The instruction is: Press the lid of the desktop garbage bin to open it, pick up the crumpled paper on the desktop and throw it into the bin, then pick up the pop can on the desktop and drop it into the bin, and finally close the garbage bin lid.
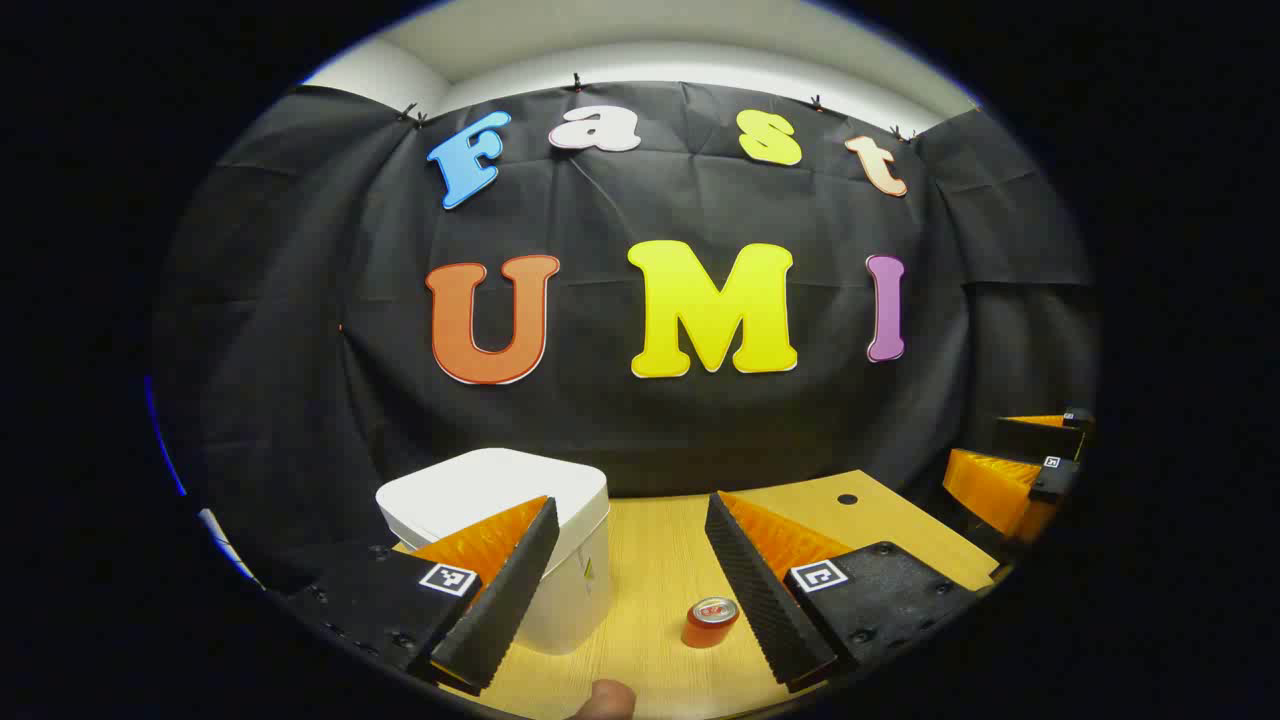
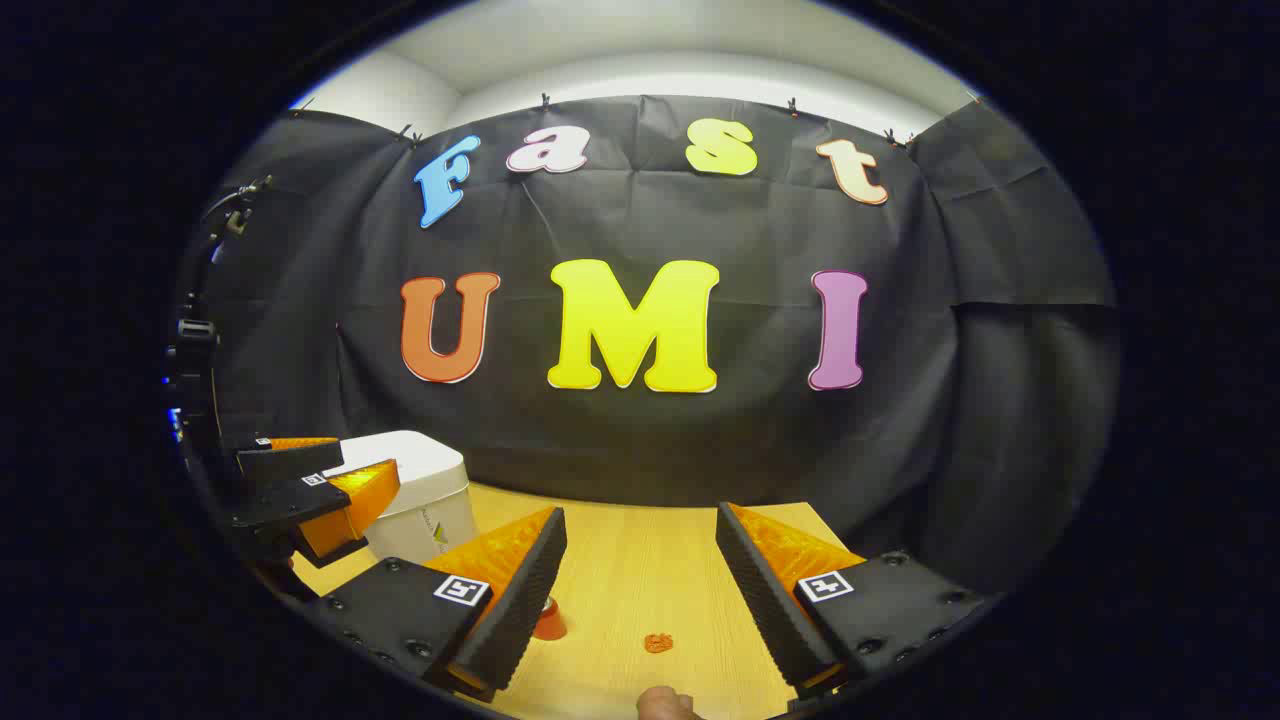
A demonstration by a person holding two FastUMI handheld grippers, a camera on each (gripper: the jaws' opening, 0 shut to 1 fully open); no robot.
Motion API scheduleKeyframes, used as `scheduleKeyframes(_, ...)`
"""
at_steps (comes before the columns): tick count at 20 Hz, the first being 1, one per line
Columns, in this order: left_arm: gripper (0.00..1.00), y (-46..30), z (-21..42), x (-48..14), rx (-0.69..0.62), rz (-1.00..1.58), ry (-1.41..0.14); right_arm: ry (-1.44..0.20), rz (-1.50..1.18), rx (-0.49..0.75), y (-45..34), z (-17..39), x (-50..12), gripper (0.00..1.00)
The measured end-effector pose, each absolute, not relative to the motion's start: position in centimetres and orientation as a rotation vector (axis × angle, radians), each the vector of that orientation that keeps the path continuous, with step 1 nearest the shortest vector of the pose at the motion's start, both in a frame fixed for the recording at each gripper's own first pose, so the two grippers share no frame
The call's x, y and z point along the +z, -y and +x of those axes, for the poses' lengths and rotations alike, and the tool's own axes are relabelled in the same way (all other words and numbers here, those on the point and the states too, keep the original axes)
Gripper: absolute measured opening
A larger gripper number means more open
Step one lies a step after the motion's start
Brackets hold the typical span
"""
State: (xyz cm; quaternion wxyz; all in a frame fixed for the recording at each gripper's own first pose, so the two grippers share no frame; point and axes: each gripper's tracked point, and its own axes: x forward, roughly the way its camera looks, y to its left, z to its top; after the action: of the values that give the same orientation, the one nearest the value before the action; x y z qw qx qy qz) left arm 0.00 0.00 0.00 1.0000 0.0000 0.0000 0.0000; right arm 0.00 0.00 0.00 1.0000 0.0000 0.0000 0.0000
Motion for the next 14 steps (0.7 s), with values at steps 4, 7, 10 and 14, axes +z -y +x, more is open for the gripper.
scheduleKeyframes(4,0.98,0.4,-0.3,0.3,0.005,0.001,0.012,-0.012,0.003,0.015,0.5,0.5,-0.4,0.96)
scheduleKeyframes(7,0.98,0.5,-0.4,-0.1,0.011,0.0,0.004,-0.002,0.011,0.007,1.2,0.8,-0.2,0.96)
scheduleKeyframes(10,0.98,0.7,-0.5,-0.2,0.017,0.004,-0.006,-0.01,0.022,-0.001,1.8,1.0,-0.5,0.96)
scheduleKeyframes(14,0.98,0.7,-0.6,-0.2,0.023,0.01,-0.005,-0.039,0.021,0.013,1.7,0.9,-1.4,0.96)
